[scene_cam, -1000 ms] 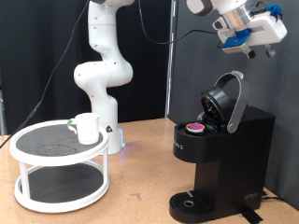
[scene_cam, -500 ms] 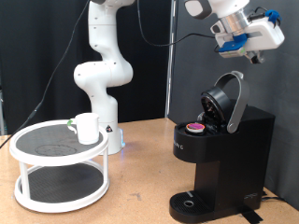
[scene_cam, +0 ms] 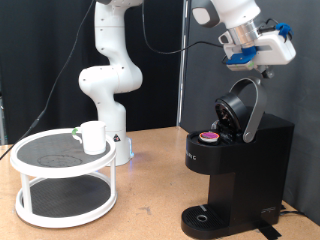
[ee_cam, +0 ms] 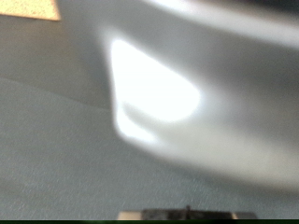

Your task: Make a cup of coffee with the keurig machine

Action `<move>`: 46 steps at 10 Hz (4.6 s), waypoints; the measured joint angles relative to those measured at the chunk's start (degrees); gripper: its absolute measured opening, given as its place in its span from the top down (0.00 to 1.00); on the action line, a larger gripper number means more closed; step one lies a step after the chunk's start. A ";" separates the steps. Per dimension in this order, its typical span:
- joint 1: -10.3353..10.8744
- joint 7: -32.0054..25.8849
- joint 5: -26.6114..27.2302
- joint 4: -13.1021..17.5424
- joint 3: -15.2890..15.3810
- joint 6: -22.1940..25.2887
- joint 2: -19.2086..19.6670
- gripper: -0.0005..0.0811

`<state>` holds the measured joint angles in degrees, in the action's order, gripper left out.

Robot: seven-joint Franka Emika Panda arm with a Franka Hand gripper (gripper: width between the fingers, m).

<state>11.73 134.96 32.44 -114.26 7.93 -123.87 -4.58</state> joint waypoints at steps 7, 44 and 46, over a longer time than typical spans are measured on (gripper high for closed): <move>-0.48 -3.56 0.59 -2.64 -0.10 -0.02 -1.20 0.99; -7.22 -7.99 -5.07 -8.67 -5.73 6.10 -8.63 0.99; -7.97 -8.75 -5.80 -9.61 -6.19 5.82 -8.71 0.99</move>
<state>3.76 126.20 26.64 -123.87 1.74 -118.05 -13.29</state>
